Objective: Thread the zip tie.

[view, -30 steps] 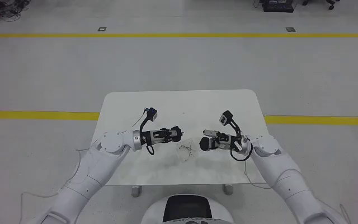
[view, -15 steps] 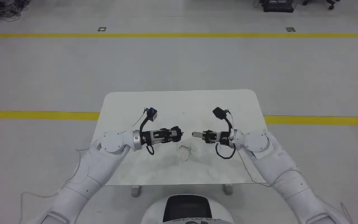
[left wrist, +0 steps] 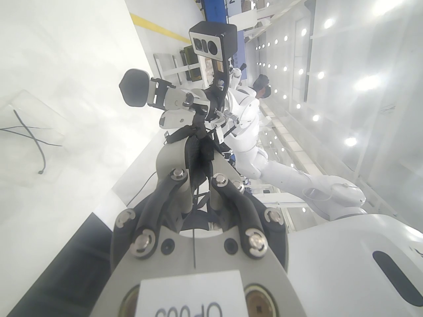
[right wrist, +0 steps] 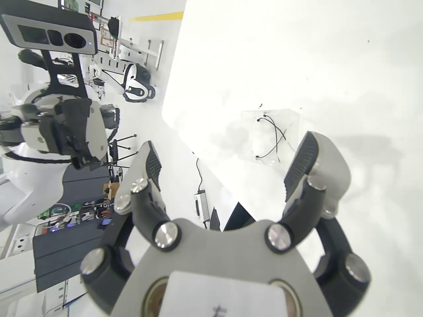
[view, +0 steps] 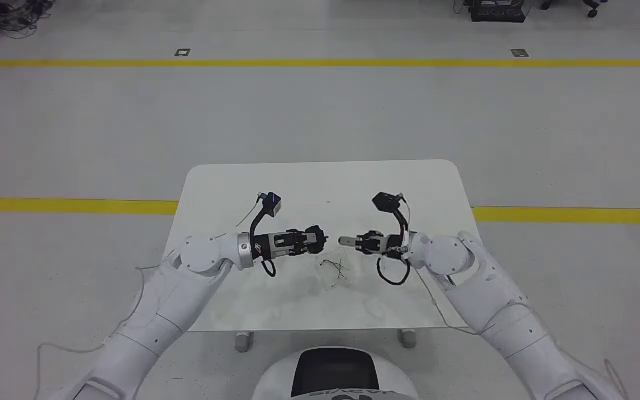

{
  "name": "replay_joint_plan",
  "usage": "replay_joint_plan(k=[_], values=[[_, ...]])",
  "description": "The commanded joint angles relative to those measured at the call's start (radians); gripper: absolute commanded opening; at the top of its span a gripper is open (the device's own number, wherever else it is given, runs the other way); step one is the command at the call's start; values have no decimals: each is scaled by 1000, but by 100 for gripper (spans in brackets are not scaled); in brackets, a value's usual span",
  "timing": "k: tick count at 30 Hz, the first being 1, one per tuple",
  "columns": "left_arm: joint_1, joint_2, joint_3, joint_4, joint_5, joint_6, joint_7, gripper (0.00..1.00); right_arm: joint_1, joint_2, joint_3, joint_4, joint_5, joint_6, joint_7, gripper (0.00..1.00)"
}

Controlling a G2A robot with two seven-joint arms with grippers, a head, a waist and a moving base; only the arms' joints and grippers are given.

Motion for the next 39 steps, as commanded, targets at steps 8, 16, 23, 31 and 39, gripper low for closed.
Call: replay_joint_plan(k=[8,16,23,31,39], values=[[0,0,0,0,0,0,0,0,73,-12,-96,-14,-250,137,51,100],[0,0,0,0,0,0,0,0,172,-52,-242,38,-419,144,79,100],[0,0,0,0,0,0,0,0,172,-52,-242,38,-419,144,79,100],[0,0,0,0,0,0,0,0,201,-63,-272,83,-474,55,75,100],[0,0,0,0,0,0,0,0,246,-93,-325,145,-485,33,96,100]])
